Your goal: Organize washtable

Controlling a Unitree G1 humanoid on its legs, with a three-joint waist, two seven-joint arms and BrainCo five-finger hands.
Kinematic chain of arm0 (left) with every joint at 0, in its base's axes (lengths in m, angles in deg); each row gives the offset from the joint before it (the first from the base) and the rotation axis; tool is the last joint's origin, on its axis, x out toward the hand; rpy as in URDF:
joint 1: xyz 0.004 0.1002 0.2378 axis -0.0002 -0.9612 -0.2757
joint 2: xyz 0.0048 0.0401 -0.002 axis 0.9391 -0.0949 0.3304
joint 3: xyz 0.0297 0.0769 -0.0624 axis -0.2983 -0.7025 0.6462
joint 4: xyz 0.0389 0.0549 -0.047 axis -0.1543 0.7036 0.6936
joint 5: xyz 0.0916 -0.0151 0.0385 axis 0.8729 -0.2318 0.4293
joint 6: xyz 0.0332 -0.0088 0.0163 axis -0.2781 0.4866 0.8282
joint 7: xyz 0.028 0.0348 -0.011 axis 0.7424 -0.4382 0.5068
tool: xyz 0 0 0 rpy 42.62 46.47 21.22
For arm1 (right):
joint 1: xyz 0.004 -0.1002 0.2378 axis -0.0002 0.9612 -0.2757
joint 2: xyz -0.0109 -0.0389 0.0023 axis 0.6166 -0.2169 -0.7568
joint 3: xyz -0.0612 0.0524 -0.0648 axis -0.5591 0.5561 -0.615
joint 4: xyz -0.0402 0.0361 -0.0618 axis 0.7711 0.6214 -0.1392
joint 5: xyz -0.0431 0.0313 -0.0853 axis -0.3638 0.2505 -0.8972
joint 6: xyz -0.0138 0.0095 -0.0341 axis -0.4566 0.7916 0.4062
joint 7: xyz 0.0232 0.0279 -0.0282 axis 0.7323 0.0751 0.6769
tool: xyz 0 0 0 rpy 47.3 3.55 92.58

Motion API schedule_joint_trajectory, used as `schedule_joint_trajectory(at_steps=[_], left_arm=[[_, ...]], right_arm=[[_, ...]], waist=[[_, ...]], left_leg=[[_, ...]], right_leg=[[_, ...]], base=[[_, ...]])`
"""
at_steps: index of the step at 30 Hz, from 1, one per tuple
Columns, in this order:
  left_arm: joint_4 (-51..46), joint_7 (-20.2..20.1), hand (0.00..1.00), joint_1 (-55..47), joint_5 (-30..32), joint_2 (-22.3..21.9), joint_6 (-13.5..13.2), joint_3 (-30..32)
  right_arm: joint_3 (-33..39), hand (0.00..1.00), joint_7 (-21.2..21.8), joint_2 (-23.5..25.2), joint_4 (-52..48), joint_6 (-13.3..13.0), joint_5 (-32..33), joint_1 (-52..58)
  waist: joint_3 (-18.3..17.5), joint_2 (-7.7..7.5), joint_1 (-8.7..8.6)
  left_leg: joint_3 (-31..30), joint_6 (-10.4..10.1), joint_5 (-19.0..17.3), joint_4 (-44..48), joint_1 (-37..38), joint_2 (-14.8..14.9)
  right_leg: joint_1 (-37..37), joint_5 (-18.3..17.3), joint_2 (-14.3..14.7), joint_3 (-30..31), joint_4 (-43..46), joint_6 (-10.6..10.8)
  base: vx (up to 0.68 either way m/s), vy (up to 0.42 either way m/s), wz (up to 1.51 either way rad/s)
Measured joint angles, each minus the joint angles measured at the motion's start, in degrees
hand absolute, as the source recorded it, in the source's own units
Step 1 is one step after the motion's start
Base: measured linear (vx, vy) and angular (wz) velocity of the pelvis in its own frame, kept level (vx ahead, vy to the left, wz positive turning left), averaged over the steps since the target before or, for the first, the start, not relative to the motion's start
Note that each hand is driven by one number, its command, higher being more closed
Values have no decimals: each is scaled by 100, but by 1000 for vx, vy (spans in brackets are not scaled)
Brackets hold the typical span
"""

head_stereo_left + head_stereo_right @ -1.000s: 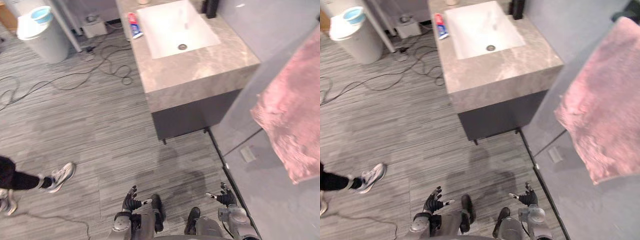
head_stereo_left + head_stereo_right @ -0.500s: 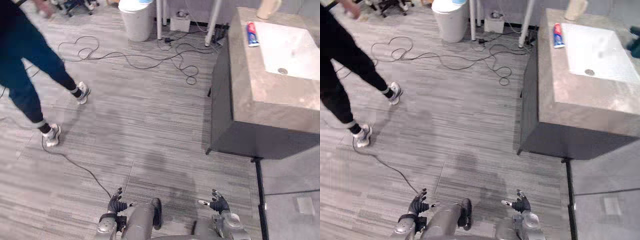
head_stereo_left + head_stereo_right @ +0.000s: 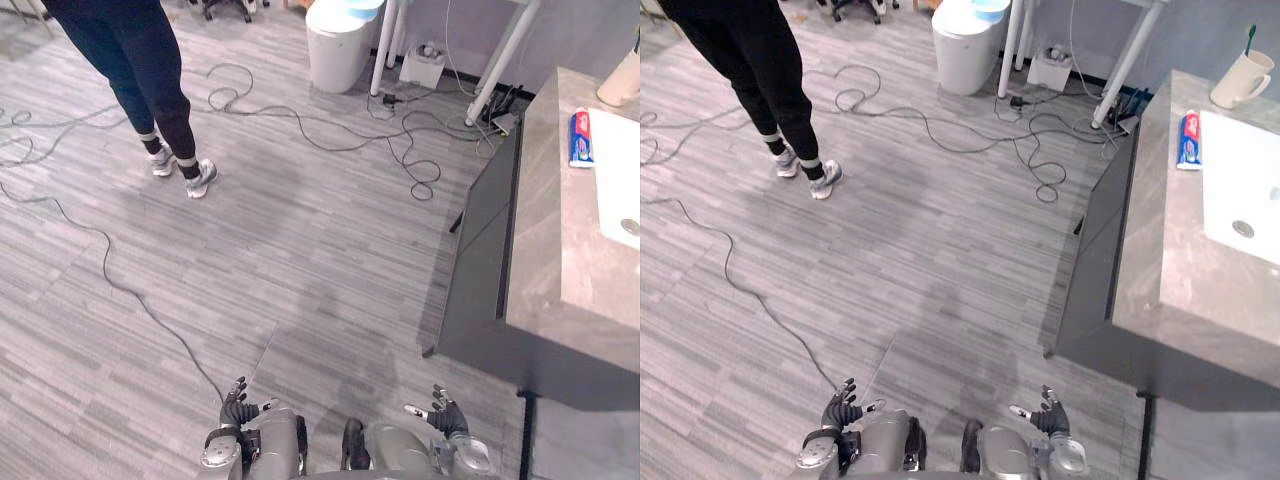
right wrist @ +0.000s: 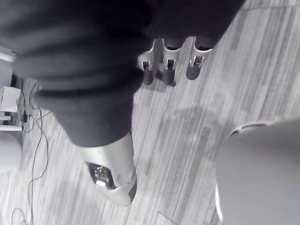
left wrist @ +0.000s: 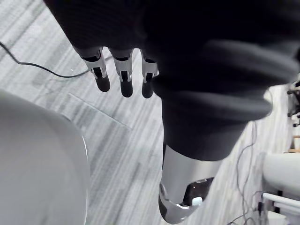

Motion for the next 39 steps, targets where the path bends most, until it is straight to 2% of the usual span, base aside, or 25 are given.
schedule_joint_trajectory(at_steps=[2,4,5,6,7,8,9,11,12,13,15,17,19,20,22,24,25,26,27,29,31,33,35,37,39], left_arm=[[-34,0,0,30,-1,12,-4,-7],[-52,0,0,34,-4,-12,-9,-23],[-50,2,0,30,-7,-15,-7,-78],[-48,4,0,-67,-20,-40,-12,-136],[-26,12,0,-101,-81,-66,-20,-102],[-25,8,0,-77,-85,-11,-15,-113],[-37,7,0,-30,-96,72,-14,-108],[-104,8,0,-19,-106,125,-6,-113],[-124,8,0,-54,-109,103,0,-132],[-165,10,0,-66,-113,58,1,-145],[-222,11,0,-65,-116,11,-3,-221],[-235,9,0,-60,-117,-10,-5,-290],[-194,9,0,-64,-120,-15,3,-288],[-164,10,0,-66,-120,-5,3,-284],[-6,8,0,-87,-114,47,13,-253],[105,5,0,-102,-108,130,22,-242],[122,3,0,-107,-108,131,22,-242],[220,-28,0,-83,-102,124,24,-236],[200,-103,0,-55,-96,115,17,-239],[198,-122,0,-38,-51,43,20,-229],[176,-147,0,-100,-39,-168,41,9],[75,-163,0,-79,-40,-178,34,61],[-5,-166,0,-61,-39,-178,32,60],[-72,-166,0,-14,-39,-213,26,83],[-87,-165,0,13,-36,-253,22,115]], right_arm=[[51,0,-6,-4,12,5,1,-39],[72,0,-22,-43,70,7,-6,-51],[75,0,-30,-52,122,5,-7,-82],[66,0,-50,-60,204,5,-15,-91],[23,0,-55,-17,280,12,-22,-77],[-18,0,-54,66,290,21,-27,-57],[-51,0,-38,241,219,19,-40,-10],[-158,0,-8,308,71,21,-95,9],[-198,0,8,299,-40,20,-135,46],[-238,0,13,293,-153,19,-143,78],[-315,0,23,295,-318,11,-177,134],[-452,0,30,294,-455,4,-191,213],[-478,0,30,278,-436,1,-198,173],[-491,0,31,248,-374,-5,-213,140],[-594,0,27,138,-123,-3,-237,-53],[-647,0,26,60,19,-3,-275,-146],[-641,0,24,36,20,-7,-293,-143],[-632,0,29,-61,33,-4,-298,-153],[-597,0,27,-124,35,-4,-307,-175],[-447,0,26,-121,2,-8,-304,-170],[-379,0,10,-107,-69,10,-253,-101],[-373,0,-5,-64,-218,13,-168,-16],[-343,0,-26,5,-295,5,-129,-6],[-226,0,-25,69,-287,15,-111,14],[-125,0,-35,133,-288,29,-110,34]], waist=[[24,-46,10],[19,-48,61],[-17,17,152],[-95,152,206],[-183,151,266],[-240,26,288],[-341,-235,297],[-367,-378,309],[-359,-366,281],[-338,-321,290],[-304,-224,289],[-280,-173,292],[-258,-204,264],[-257,-208,285],[-248,-192,272],[-262,-226,133],[-265,-228,91],[-294,-187,28],[-317,-78,-3],[-270,27,-21],[-201,157,2],[-180,122,37],[-173,68,105],[-157,37,159],[-150,38,167]], left_leg=[[-18,-21,19,-600,-266,-248],[-266,-95,442,-2015,-414,-556],[-443,-100,888,-2855,-420,-629],[-667,-106,1334,-3651,-391,-540],[-665,44,2084,-3469,-392,-473],[-573,173,2188,-3338,-422,-519],[-294,345,2007,-3080,-476,-582],[107,598,1673,-2781,-352,-548],[272,685,1430,-2716,-55,-538],[443,705,1188,-2726,302,-499],[627,707,886,-2795,787,-440],[779,729,590,-2841,1128,-401],[988,688,437,-2924,1432,-305],[1114,608,345,-3001,1621,-215],[1349,409,319,-3163,1900,-38],[1484,131,252,-3409,2245,-32],[1474,68,219,-3446,2337,-51],[1452,-81,182,-3542,2546,9],[1369,-265,220,-3391,2515,167],[1185,-355,204,-2643,2302,401],[714,-584,468,-367,1685,955],[514,-511,378,703,1360,1098],[446,-437,223,841,1068,1058],[278,-327,118,160,744,924],[-347,-339,125,-838,496,638]], right_leg=[[264,0,-195,226,-165,0],[410,1,-387,474,-207,2],[459,4,-395,660,-260,8],[549,2,-303,904,-354,127],[688,-98,-355,1174,-363,357],[684,-114,-423,1270,-344,389],[520,-57,-639,1439,-124,486],[124,197,-776,1695,729,853],[-129,455,-827,1785,1475,1088],[-441,386,-871,1769,2347,1199],[-915,170,-849,1499,3243,1160],[-1460,-33,-867,1035,3538,1066],[-1847,-186,-859,502,3157,1009],[-2027,-183,-850,22,2622,990],[-2133,51,-723,-657,1421,809],[-2105,971,-527,-921,66,606],[-2081,1281,-503,-868,29,504],[-2064,1547,-443,-830,135,148],[-2042,1349,-335,-890,226,65],[-1877,1222,-170,-910,213,-73],[-1179,1081,212,-695,-125,-256],[-699,993,394,-330,-290,-352],[-386,962,457,101,-469,-348],[-257,938,460,594,-511,-304],[-166,865,437,1057,-507,-179]], base=[[444,68,-24],[414,143,-42],[490,255,-85],[605,350,-114],[501,291,-104],[468,234,-90],[375,144,-79],[486,208,-96],[528,268,-109],[382,224,-93],[264,192,-78],[222,126,-59],[253,-1,-45],[306,-66,-61],[281,-68,-61],[361,-98,-32],[501,-149,-2],[521,-160,1],[605,-231,-2],[467,-217,-16],[463,-147,-56],[391,-56,-88],[317,-12,-118],[226,96,-124],[229,212,-119]])
